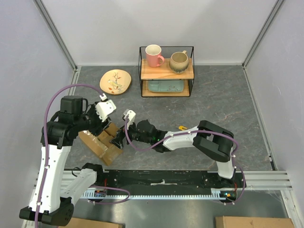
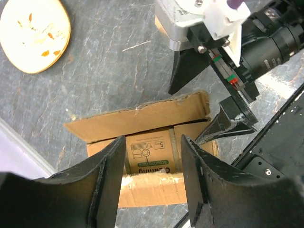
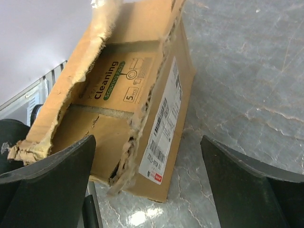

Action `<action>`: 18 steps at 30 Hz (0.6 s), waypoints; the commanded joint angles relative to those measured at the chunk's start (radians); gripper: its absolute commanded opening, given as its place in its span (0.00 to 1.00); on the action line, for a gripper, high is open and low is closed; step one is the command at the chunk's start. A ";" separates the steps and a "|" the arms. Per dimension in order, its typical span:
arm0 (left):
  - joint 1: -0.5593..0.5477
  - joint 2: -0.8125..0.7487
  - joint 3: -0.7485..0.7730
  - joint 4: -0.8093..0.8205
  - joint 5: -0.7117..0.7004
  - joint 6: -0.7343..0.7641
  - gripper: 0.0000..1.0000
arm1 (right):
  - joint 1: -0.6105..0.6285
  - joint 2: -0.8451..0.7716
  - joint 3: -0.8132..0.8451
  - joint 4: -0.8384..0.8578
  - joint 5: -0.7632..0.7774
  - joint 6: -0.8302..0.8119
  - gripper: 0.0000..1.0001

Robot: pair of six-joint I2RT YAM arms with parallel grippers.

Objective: Unpack the express box
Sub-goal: Open the express box at the center of the board.

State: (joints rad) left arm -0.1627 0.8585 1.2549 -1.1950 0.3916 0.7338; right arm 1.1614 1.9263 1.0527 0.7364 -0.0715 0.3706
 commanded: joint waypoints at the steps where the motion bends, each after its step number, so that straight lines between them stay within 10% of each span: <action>1: 0.008 -0.019 -0.018 0.023 -0.085 -0.083 0.57 | 0.023 0.051 0.076 -0.045 0.030 -0.053 0.87; 7: 0.008 -0.026 -0.023 0.035 -0.077 -0.108 0.60 | 0.021 -0.004 0.021 0.004 0.113 -0.062 0.06; 18: -0.012 0.146 -0.022 0.101 0.133 -0.134 0.67 | 0.093 -0.398 -0.258 -0.127 0.594 -0.180 0.00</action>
State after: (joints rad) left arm -0.1596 0.9352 1.2098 -1.1526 0.4084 0.6430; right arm 1.2129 1.6772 0.8421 0.6624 0.2264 0.2539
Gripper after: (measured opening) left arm 0.664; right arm 0.036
